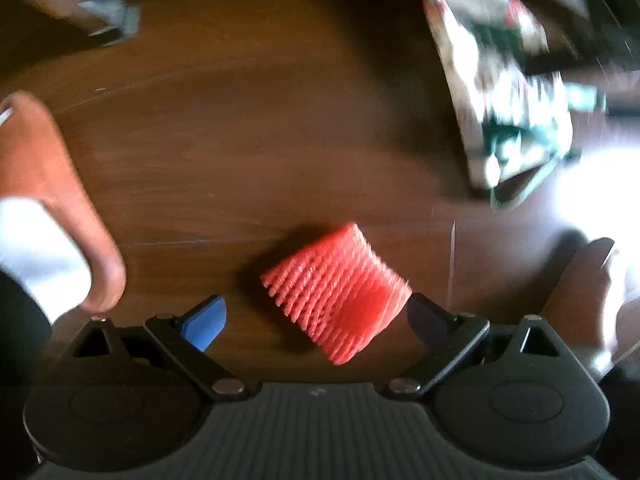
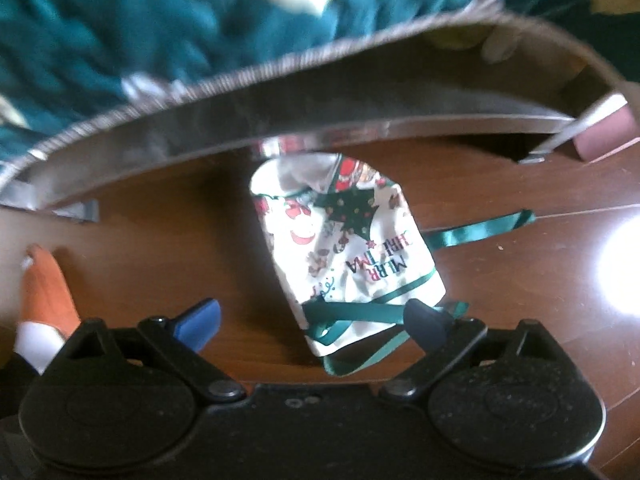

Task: Collect trash
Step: 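Lower both tools back down to the mesh sleeve and cloth bag, then close left tool on red mesh sleeve while right tool grasps Christmas-print cloth bag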

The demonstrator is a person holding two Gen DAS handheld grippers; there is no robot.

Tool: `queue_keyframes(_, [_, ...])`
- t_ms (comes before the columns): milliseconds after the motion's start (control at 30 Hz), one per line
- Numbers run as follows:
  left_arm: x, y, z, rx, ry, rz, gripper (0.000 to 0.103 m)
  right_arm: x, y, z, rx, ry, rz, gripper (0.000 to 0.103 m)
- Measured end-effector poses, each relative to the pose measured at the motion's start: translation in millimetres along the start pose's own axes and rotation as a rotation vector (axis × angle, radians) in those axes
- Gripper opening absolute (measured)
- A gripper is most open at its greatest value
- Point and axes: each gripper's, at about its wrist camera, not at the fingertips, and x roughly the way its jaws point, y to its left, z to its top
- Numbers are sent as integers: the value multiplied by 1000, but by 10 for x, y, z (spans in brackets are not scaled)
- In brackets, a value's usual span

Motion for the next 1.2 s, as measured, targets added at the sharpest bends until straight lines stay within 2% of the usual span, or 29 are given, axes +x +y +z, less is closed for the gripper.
queue_keyframes(167, [317, -256, -68, 153, 2, 43, 97, 409, 160, 38, -112, 29, -31, 97])
queue_keyframes(367, [588, -457, -173, 352, -21, 92, 97, 722, 352, 3, -256, 2, -65, 96])
queue_keyframes(567, [739, -448, -240, 414, -42, 137, 95, 961, 397, 6, -301, 8, -97, 91])
queue_keyframes(667, [761, -484, -278, 434, -65, 158, 93, 1058, 406, 11, -308, 15, -112, 85])
queue_keyframes(733, [751, -504, -287, 435, -75, 154, 91, 1107, 422, 5, -322, 24, -120, 78])
queue_keyframes(800, [720, -520, -285, 428, -84, 151, 87, 1137, 453, -18, -334, 27, -139, 63])
queue_keyframes(900, [663, -501, -243, 396, -90, 148, 75, 1151, 459, -45, -339, 22, -163, 52])
queue_keyframes(967, [613, -479, -198, 372, -96, 153, 57, 1149, 455, -51, -343, 16, -161, 44])
queue_keyframes(1000, [586, -464, -169, 356, -98, 161, 51, 1146, 453, -52, -349, 18, -162, 37])
queue_keyframes(1033, [568, -447, -136, 335, -98, 168, 39, 1138, 453, -48, -353, 23, -160, 34])
queue_keyframes(1067, [546, -404, -94, 305, -94, 173, 32, 1134, 449, -42, -347, 34, -152, 27])
queue_keyframes(1167, [467, -292, -11, 234, -92, 144, 25, 1090, 432, 9, -321, 59, -131, 9])
queue_keyframes(1200, [432, -262, 9, 216, -94, 139, 25, 1014, 402, 31, -318, 64, -129, 8])
